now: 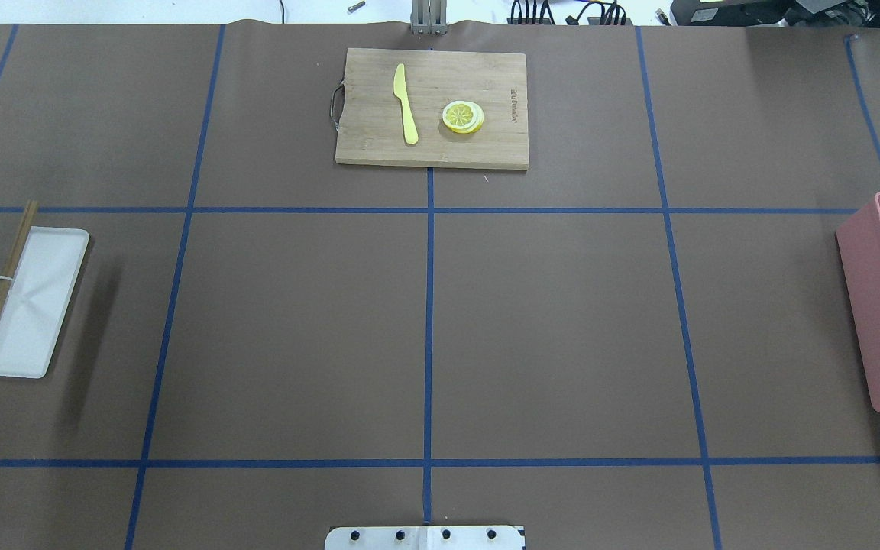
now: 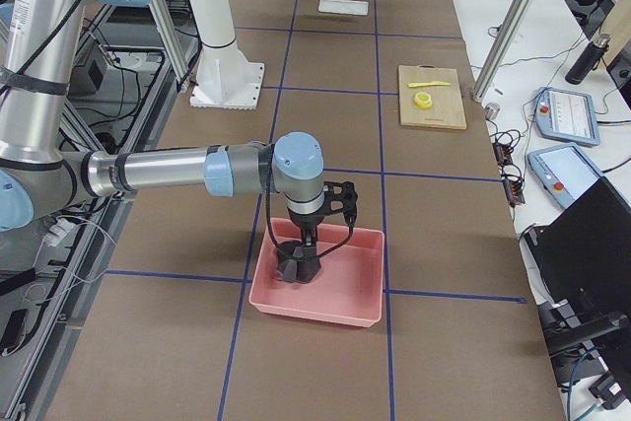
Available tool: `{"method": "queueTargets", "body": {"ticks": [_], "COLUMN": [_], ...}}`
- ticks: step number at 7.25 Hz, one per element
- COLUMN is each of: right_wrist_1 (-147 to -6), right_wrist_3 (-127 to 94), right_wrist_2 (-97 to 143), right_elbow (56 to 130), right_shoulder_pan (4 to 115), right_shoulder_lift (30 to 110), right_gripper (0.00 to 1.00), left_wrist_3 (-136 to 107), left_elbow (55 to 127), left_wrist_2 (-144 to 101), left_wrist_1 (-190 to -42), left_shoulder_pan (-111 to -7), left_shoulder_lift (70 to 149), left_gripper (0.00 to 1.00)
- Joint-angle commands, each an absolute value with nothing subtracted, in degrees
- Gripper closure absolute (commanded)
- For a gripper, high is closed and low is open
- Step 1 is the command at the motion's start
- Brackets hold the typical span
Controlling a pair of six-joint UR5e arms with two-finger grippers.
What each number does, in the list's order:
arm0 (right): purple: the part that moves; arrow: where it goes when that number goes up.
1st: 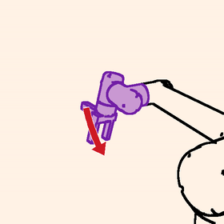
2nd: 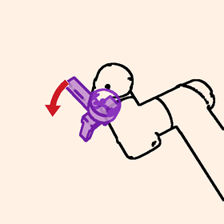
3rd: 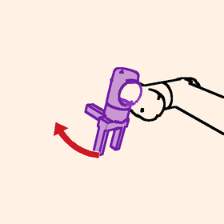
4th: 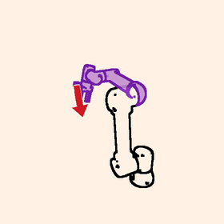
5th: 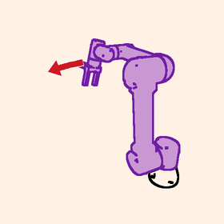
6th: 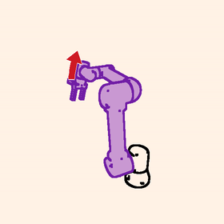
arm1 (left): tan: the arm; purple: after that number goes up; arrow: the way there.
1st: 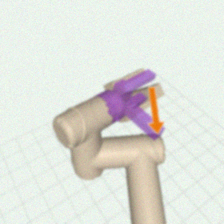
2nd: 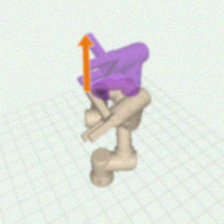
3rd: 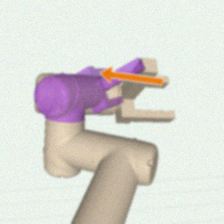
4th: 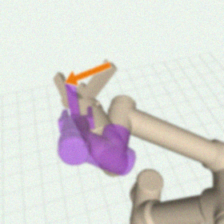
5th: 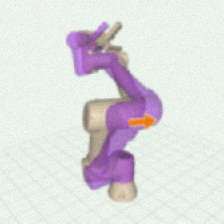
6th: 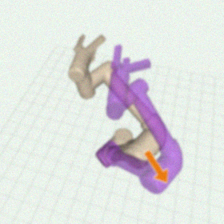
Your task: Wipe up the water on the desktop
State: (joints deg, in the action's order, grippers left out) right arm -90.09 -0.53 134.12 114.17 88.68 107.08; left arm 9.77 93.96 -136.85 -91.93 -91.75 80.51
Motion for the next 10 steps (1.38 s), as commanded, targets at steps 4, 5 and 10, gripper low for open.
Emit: {"method": "queueTargets", "body": {"ticks": [4,5,10], "right_wrist_1": [-90.1,-90.1,-90.1], "right_wrist_3": [-0.4,-0.4,-0.4], "right_wrist_2": [134.1,134.1,134.1], "right_elbow": [114.2,114.2,114.1], "right_shoulder_pan": [88.6,88.6,88.6], "right_shoulder_lift": [107.0,107.0,107.1], "right_gripper": [0.00,0.00,0.00], "left_wrist_3": [9.8,9.8,9.8], "left_elbow": [93.9,93.9,93.1], "left_wrist_2": [-136.8,-136.8,-136.8], "left_wrist_1": [-91.9,-91.9,-92.0], "left_shoulder_pan": [-91.7,-91.7,-91.7], "left_shoulder_lift": [80.5,80.5,80.5], "left_gripper": [0.02,0.02,0.02]}}
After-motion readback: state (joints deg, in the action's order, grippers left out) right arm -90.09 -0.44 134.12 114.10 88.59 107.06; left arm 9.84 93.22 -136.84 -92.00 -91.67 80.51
